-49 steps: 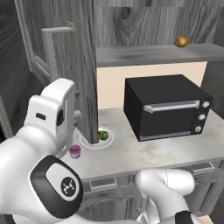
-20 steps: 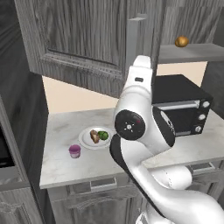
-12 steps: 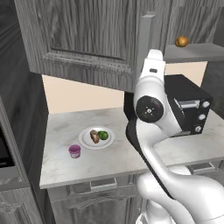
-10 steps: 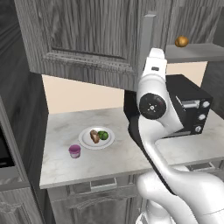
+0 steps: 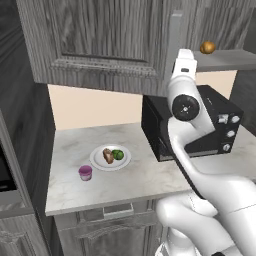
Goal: Pick the avocado and bread from the counter and place them on the plate. Then pick the jam from the cabinet and place it next to the plate. Lastly close the cabinet door.
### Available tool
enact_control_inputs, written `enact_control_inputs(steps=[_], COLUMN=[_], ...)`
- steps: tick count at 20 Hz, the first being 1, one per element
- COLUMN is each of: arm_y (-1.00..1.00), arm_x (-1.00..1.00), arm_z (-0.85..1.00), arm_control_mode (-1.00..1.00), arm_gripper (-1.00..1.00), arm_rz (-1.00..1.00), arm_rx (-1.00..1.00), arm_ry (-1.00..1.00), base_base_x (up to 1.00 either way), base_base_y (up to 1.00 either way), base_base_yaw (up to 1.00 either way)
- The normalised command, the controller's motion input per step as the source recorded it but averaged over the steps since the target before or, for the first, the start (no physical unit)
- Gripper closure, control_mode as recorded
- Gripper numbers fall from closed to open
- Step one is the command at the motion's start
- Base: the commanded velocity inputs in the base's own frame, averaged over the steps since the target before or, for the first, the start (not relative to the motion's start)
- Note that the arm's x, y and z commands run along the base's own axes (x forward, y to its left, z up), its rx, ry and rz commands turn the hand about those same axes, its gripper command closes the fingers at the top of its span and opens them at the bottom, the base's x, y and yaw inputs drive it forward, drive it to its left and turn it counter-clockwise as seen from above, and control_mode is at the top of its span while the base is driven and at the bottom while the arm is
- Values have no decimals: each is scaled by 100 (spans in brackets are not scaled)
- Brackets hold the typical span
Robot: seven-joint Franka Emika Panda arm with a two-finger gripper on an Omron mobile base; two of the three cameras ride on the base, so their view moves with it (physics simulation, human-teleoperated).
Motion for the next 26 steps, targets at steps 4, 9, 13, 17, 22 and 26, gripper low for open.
enact_control_inputs(steps=[4, 9, 13, 17, 22, 26], arm_y=[17, 9, 15, 13, 8, 0], arm_x=[68, 61, 62, 55, 49, 45], arm_z=[-8, -7, -9, -9, -10, -8], arm_control_mode=[-100, -100, -100, -100, -100, -100], arm_gripper=[-100, -100, -100, -100, -100, -100], arm_rz=[0, 0, 0, 0, 0, 0], arm_rx=[0, 0, 0, 0, 0, 0], arm_ry=[0, 0, 0, 0, 0, 0], base_base_x=[0, 0, 0, 0, 0, 0], base_base_y=[0, 0, 0, 0, 0, 0], base_base_yaw=[0, 0, 0, 0, 0, 0])
